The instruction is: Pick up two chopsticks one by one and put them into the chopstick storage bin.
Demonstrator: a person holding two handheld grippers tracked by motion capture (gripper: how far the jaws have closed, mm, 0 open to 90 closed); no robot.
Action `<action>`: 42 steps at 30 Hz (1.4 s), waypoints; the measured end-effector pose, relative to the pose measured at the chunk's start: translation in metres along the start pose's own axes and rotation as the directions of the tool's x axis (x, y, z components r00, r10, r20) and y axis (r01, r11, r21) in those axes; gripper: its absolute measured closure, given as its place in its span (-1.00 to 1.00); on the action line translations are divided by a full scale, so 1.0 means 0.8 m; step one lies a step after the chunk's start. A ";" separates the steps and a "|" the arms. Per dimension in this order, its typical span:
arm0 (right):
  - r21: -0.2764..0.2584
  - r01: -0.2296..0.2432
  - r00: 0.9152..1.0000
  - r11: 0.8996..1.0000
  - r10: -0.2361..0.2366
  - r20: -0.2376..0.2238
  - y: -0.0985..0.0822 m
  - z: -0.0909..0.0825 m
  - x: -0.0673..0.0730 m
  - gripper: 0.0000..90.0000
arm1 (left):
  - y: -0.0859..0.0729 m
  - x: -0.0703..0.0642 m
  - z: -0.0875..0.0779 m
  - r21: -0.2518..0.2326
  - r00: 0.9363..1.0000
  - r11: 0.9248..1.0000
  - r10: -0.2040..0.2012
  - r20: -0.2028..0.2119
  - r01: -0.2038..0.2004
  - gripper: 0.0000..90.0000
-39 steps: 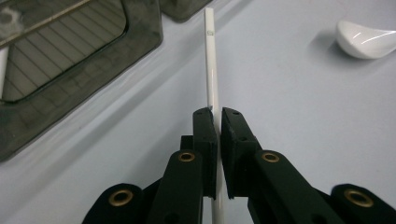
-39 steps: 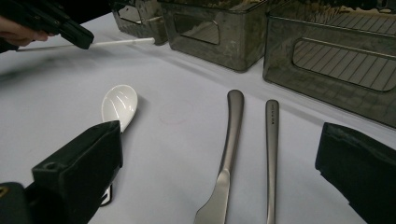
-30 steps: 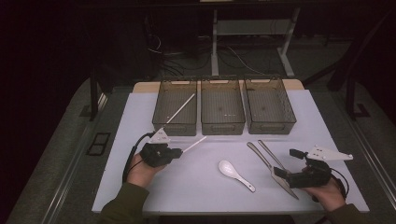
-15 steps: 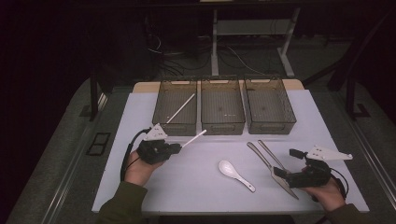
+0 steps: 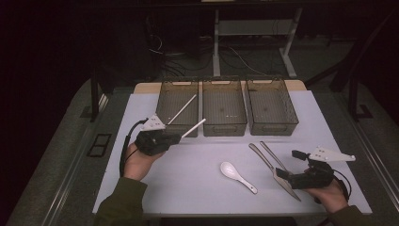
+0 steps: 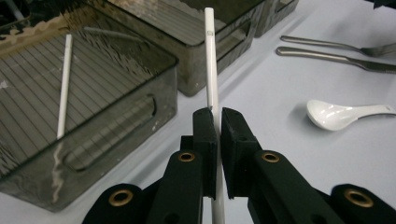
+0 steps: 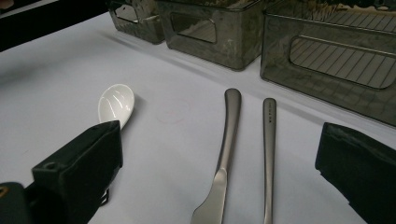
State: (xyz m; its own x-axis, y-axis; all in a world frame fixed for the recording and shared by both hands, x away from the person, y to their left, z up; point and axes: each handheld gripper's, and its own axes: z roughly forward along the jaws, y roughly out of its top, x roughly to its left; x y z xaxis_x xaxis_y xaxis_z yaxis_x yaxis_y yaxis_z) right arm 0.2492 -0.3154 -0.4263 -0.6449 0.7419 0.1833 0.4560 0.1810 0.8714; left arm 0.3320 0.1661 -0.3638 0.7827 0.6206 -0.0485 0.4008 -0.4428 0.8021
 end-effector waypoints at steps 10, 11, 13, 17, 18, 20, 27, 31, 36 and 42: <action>-0.001 0.003 1.000 1.000 -0.003 -0.001 0.000 0.000 0.000 -0.98 | 0.037 0.017 -0.005 -0.006 1.000 1.000 0.013 -0.014 -0.013 0.87; -0.001 0.002 1.000 1.000 -0.002 -0.001 0.000 0.000 0.000 -0.98 | 0.040 0.018 -0.005 -0.009 1.000 1.000 0.010 -0.017 -0.011 0.87; 0.000 0.002 1.000 1.000 -0.002 -0.001 0.000 0.000 0.000 -0.98 | 0.046 0.022 -0.005 -0.006 1.000 1.000 0.016 -0.023 -0.017 0.87; 0.001 -0.002 1.000 1.000 0.002 0.000 0.000 0.000 0.000 -0.98 | 0.057 0.030 -0.004 -0.003 0.999 1.000 0.011 -0.037 -0.011 0.87; 0.002 -0.002 1.000 1.000 0.002 0.000 0.000 0.000 0.000 -0.98 | 0.060 0.032 -0.003 -0.005 0.999 1.000 0.008 -0.043 -0.008 0.87; 0.002 0.002 1.000 1.000 -0.002 0.001 0.000 0.000 0.000 -0.98 | 0.066 0.037 -0.001 -0.002 0.999 1.000 0.005 -0.048 -0.005 0.87; 0.001 -0.001 1.000 1.000 0.001 0.002 0.000 0.000 -0.001 -0.98 | 0.092 0.055 0.007 -0.006 0.997 1.000 -0.009 -0.075 0.008 0.87; 0.001 -0.001 1.000 1.000 0.001 0.002 0.000 0.000 -0.001 -0.98 | 0.111 0.063 0.012 -0.010 0.996 1.000 -0.004 -0.088 0.003 0.87; -0.003 0.002 1.000 1.000 -0.002 0.002 0.000 0.000 -0.001 -0.98 | 0.127 0.073 0.024 -0.008 0.996 1.000 0.003 -0.092 -0.004 0.87; -0.005 0.001 1.000 1.000 -0.001 -0.001 0.000 -0.001 -0.002 -0.98 | 0.133 0.088 0.045 0.002 0.993 1.000 -0.020 -0.117 0.020 0.87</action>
State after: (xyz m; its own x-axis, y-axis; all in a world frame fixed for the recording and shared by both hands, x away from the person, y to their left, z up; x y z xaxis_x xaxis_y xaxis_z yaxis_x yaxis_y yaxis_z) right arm 0.2496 -0.3168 -0.4261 -0.6459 0.7413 0.1825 0.4522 0.1788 0.8738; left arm 0.4466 0.1392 -0.3037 0.7134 0.7008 0.0054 0.4175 -0.4312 0.7998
